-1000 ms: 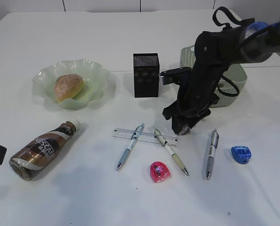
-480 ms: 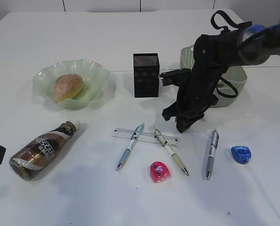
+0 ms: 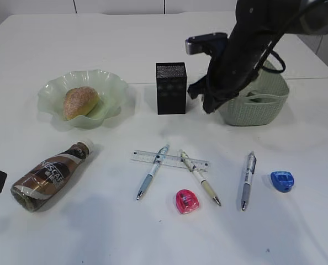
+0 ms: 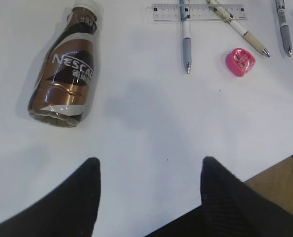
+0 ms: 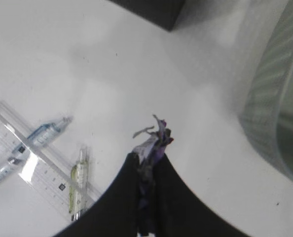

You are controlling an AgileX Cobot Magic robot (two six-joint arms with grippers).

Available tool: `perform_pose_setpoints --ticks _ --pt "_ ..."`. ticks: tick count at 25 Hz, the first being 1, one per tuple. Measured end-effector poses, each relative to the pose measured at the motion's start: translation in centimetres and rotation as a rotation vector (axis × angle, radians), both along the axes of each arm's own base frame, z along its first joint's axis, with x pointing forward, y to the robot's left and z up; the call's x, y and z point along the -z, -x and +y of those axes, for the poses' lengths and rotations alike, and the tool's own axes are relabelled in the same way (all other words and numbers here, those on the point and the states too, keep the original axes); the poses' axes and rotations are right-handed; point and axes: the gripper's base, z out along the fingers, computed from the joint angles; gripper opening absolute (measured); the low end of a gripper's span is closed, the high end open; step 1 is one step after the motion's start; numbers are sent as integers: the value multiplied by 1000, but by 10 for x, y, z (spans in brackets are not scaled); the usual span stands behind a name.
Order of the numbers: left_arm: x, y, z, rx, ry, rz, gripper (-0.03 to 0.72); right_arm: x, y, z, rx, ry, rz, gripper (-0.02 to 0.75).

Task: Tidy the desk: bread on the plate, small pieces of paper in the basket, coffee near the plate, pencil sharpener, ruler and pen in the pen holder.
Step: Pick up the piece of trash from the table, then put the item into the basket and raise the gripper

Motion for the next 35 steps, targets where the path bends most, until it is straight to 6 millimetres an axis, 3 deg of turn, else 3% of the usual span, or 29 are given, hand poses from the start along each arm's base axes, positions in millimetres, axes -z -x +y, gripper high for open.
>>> perform_pose_setpoints --ticks 3,11,17,26,35 --pt "0 0 0 0 0 0 449 -25 -4 1 -2 -15 -72 49" --pt "0 0 0 0 0 0 449 -59 -19 -6 79 20 -227 48" --pt "0 0 0 0 -2 -1 449 -64 -28 -23 149 47 -291 48" --pt "0 0 1 2 -14 -6 449 -66 -40 -80 272 71 -318 48" --pt "-1 -2 1 -1 -7 -24 448 -63 -42 -90 295 72 -316 48"
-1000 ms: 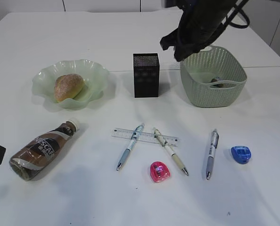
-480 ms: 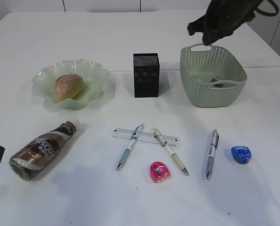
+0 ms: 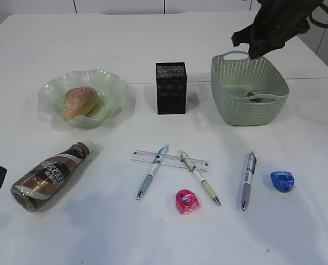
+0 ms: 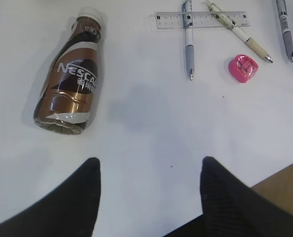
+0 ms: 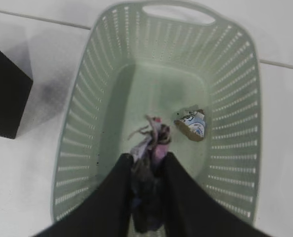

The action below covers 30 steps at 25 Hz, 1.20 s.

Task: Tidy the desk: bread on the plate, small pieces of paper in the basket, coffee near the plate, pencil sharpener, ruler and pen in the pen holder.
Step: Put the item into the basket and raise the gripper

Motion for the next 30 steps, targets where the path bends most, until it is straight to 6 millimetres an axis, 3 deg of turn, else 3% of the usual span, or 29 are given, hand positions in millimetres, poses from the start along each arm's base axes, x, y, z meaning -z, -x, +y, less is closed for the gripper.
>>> perform_pose_setpoints --ticks 1,2,7,18,30 --pt "0 0 0 0 0 -2 448 18 -5 1 3 -14 39 142" --pt "0 0 0 0 0 -2 448 24 -7 1 4 -17 50 223" --pt "0 0 0 0 0 -2 448 37 -10 2 9 -20 76 391" --pt "0 0 0 0 0 -2 448 36 -7 1 13 -17 107 410" --pt "0 0 0 0 0 -2 448 -11 25 -3 31 -7 204 409"
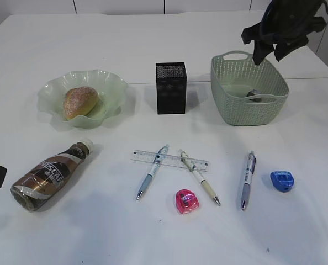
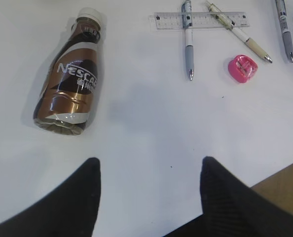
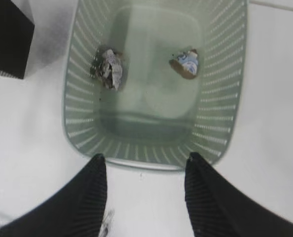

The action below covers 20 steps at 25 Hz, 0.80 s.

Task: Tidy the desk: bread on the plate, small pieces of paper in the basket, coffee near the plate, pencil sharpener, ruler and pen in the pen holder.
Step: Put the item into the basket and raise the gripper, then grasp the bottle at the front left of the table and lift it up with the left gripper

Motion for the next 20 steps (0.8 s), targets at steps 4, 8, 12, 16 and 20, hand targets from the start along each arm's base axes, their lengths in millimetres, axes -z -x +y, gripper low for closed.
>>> perform_pose_setpoints --ticks 4,8,12,16,20 --pt "0 0 0 0 -3 -3 448 -8 12 1 -13 -13 70 409" --pt "0 -1 1 2 -19 -20 448 -15 18 5 -48 -57 79 409" --pt "3 -7 1 5 -55 -24 448 -18 19 8 -62 -90 77 408" --pt "12 -17 -2 7 -84 -6 448 -27 27 10 -77 -113 65 408" --pt "20 -29 -7 5 -93 1 448 -54 42 10 -98 -126 13 408"
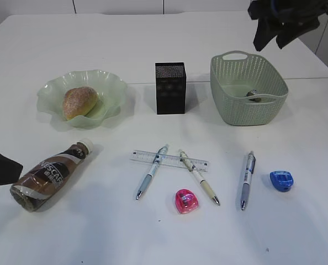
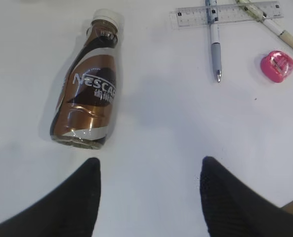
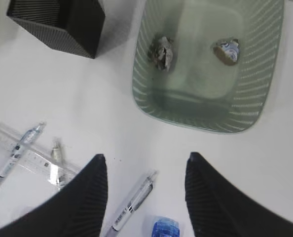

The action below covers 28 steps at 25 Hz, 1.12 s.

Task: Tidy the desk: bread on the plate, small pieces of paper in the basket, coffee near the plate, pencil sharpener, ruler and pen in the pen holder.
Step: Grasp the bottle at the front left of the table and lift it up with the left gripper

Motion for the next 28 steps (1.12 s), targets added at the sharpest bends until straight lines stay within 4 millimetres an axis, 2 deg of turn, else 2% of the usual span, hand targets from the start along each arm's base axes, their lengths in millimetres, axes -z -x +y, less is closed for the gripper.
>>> perform_pose_setpoints --ticks 4,6,9,11,12,16,17,18,20,24,28 --pt "11 -9 -4 2 -27 33 448 -23 15 1 -19 -27 -49 408" --pt "15 -15 -6 3 -40 50 448 -28 21 1 -23 -31 -59 408" --pt "7 -30 -11 11 -55 29 448 -36 42 -1 -34 -34 -56 407" --pt "1 -40 -15 17 -69 10 448 -34 52 -2 -41 -31 -41 407" --pt "-1 -46 -16 20 -81 10 448 -31 65 -2 -47 -34 -16 407" --pt "4 -64 -23 30 -135 76 448 -24 98 -4 -68 -55 -57 407" --pt "6 -69 -25 32 -148 93 448 -24 98 -4 -68 -55 -57 407" --pt "8 -73 -27 33 -157 108 448 -21 116 -5 -77 -59 -96 407" --pt "13 -82 -29 38 -186 150 448 -17 132 -7 -80 -57 -131 407" --pt "19 -101 -25 57 -240 200 448 -10 165 -11 -85 -49 -186 407" --pt "23 -120 -14 55 -255 244 459 -9 180 -12 -87 -60 -198 407"
